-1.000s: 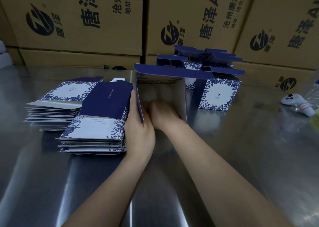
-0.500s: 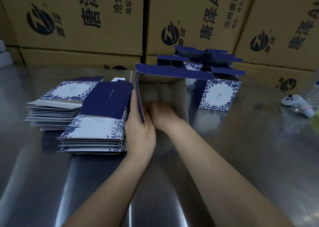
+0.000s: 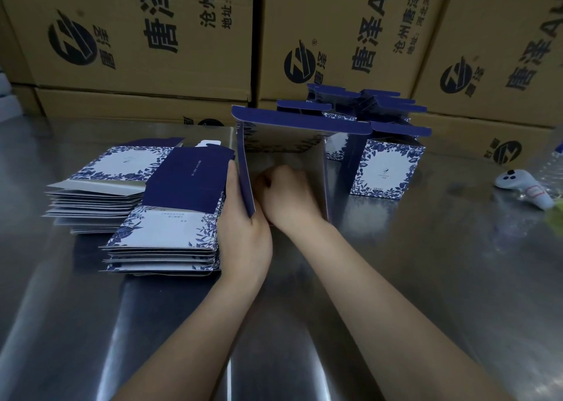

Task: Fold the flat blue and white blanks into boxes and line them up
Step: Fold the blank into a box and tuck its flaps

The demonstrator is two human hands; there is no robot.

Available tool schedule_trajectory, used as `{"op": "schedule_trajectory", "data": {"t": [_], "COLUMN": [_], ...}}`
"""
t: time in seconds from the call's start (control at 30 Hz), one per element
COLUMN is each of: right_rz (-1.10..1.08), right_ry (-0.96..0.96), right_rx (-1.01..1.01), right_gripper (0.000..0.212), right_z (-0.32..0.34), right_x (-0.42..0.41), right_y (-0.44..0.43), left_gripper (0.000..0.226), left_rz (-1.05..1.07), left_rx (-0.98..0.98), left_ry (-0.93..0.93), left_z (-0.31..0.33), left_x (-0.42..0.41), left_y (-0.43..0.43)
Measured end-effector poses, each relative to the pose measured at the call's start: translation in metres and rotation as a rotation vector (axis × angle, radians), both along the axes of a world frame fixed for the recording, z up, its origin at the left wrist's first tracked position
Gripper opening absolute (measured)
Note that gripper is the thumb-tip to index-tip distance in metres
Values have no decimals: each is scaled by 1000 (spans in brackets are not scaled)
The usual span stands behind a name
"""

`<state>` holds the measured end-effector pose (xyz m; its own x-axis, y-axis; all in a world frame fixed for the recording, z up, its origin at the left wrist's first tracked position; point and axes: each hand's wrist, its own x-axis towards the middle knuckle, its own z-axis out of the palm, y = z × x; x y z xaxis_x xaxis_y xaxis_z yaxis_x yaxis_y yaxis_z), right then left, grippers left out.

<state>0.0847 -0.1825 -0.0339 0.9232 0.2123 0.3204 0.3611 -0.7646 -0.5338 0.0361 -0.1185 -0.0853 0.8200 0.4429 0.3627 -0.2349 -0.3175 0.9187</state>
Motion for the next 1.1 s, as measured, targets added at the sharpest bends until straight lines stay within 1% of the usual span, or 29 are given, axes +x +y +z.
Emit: {"op": "schedule_trajectory", "data": {"t": [0.07,0.1,0.13,0.27,0.33,0.4,0.47,0.53,0.6,0.67,0.7,0.8,0.83,0.9,1.0,1.1], "right_rz": [19,35,65,290,353,354,293,181,52,-29,-34,94,147,217,304,326], "right_ry": [-13,-56,-135,-588,-785,-903,-955,-932,-856,-734,-645,-325,-250,-183,-131,-93], "right_rx": [128,174,217,282,346,441,529,659,787,828,829,874,881,869,839,831], "right_gripper": [25,26,27,26,27,27,29,30,31,34,36,42,43,44,45,41], "right_z": [-1,-1,-2,0,3,11,19,24,23,15,10,-4,-6,-8,-10,-10], "right_x": [-8,-13,-19,-42,-48,-49,-44,-36,-25,-15,-11,-5,-4,-2,-1,-2], "right_y": [-1,-3,-5,-16,-24,-35,-47,-60,-71,-80,-82,-84,-84,-86,-86,-84], "left_gripper": [57,58,58,58,58,55,53,52,52,52,52,55,56,61,60,63], "left_rz": [1,4,6,-24,-23,-12,-5,-25,-52,-64,-65,-82,-93,-121,-192,-302], "left_rx": [-16,-17,-18,-48,-78,-109,-128,-149,-174,-183,-177,-185,-202,-239,-252,-267], "left_ry": [1,-3,-11,-71,-79,-90,-104,-114,-129,-143,-149,-169,-173,-182,-218,-262], "left_z": [1,1,1,4,7,9,11,14,17,19,20,22,23,26,27,28], "left_x": [1,1,1,-2,-3,-3,-3,-5,-6,-6,-6,-6,-6,-6,-5,-4], "left_y": [1,1,1,2,1,-1,-3,-4,-4,-3,-3,-1,1,1,2,3]}}
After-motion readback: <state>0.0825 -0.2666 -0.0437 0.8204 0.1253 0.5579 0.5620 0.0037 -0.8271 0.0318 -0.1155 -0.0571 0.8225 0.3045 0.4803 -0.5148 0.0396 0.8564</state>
